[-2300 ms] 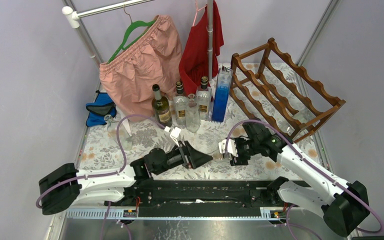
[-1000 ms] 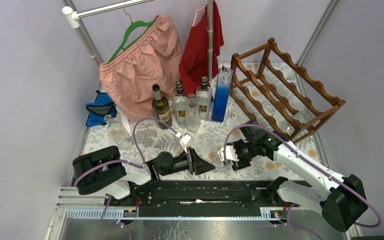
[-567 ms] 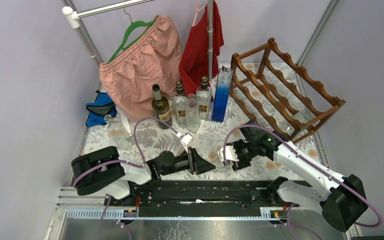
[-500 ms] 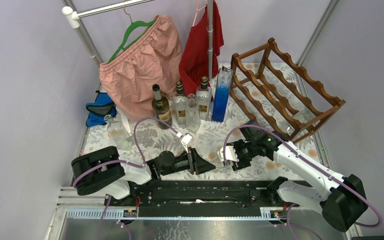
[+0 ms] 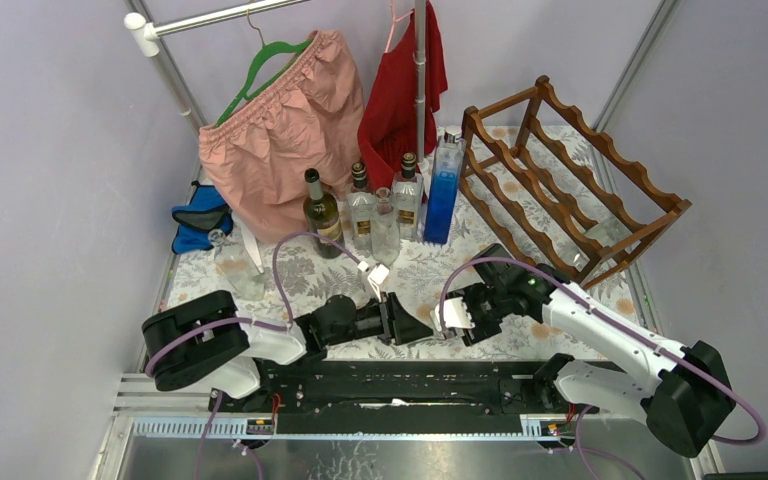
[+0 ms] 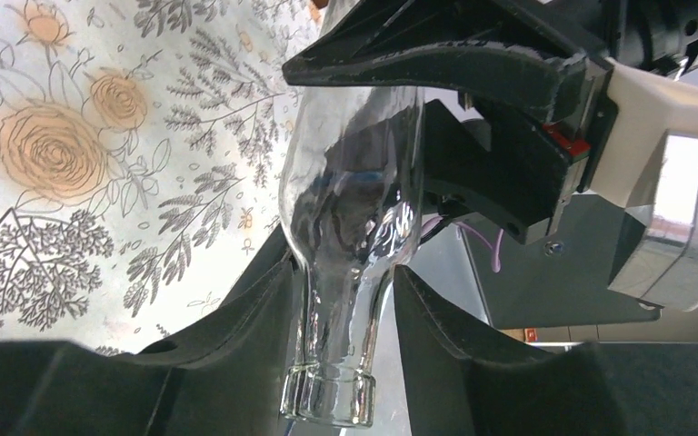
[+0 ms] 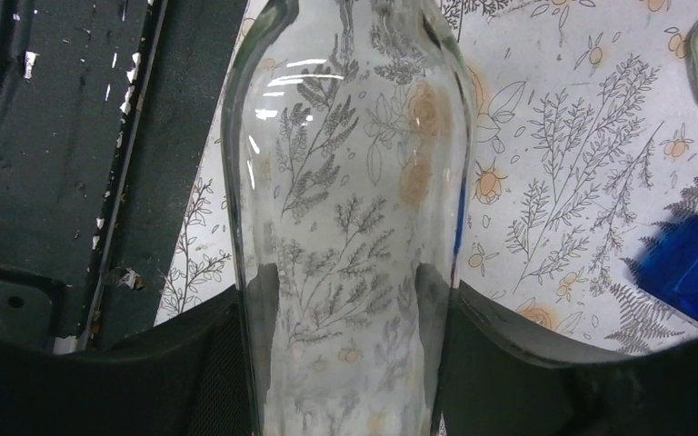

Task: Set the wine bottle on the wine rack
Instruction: Pick up the wine bottle from the center of the board, then place the wine bottle in the wine rack.

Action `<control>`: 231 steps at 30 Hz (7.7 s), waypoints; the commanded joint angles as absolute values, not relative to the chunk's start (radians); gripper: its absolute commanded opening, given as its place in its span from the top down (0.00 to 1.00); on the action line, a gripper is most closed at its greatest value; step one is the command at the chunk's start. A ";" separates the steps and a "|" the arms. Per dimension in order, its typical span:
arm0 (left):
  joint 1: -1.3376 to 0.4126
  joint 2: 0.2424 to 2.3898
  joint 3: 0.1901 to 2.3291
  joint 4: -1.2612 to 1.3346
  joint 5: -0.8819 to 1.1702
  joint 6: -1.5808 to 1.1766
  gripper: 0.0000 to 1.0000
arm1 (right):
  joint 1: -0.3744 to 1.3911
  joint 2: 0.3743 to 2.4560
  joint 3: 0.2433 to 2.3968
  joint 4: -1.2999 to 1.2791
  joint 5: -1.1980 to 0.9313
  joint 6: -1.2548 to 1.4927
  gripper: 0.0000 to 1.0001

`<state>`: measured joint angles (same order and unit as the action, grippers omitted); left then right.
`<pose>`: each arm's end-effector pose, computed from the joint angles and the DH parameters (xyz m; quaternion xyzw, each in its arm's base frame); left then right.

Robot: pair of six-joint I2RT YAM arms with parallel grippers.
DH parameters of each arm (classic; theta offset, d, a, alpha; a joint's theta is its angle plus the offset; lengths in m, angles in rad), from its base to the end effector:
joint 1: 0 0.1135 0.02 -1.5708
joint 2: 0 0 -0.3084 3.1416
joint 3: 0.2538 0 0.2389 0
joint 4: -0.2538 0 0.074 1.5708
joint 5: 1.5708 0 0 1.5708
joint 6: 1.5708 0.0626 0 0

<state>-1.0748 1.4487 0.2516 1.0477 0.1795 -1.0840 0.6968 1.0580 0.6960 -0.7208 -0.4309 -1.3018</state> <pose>0.1124 -0.2312 0.2060 0.0550 0.7551 -0.6049 0.2467 0.1117 0.1276 0.2408 -0.8252 0.4693 0.1277 0.2871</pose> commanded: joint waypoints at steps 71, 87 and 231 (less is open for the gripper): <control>-1.039 1.608 0.139 1.578 0.311 -1.157 1.00 | 0.681 1.025 0.870 -0.809 -0.599 -1.117 0.00; -1.070 1.449 0.124 1.528 0.117 -1.086 1.00 | 0.387 1.023 1.305 -0.855 -0.477 -0.578 0.00; -1.037 2.304 0.937 1.571 0.044 -1.213 1.00 | -0.046 1.209 1.453 -1.098 -0.384 -0.706 0.52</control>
<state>-1.0454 2.2971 0.8726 1.4410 0.0105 -1.2030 -0.0521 1.2274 1.4200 -1.0908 -0.3611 -0.7063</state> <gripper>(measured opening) 0.391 0.474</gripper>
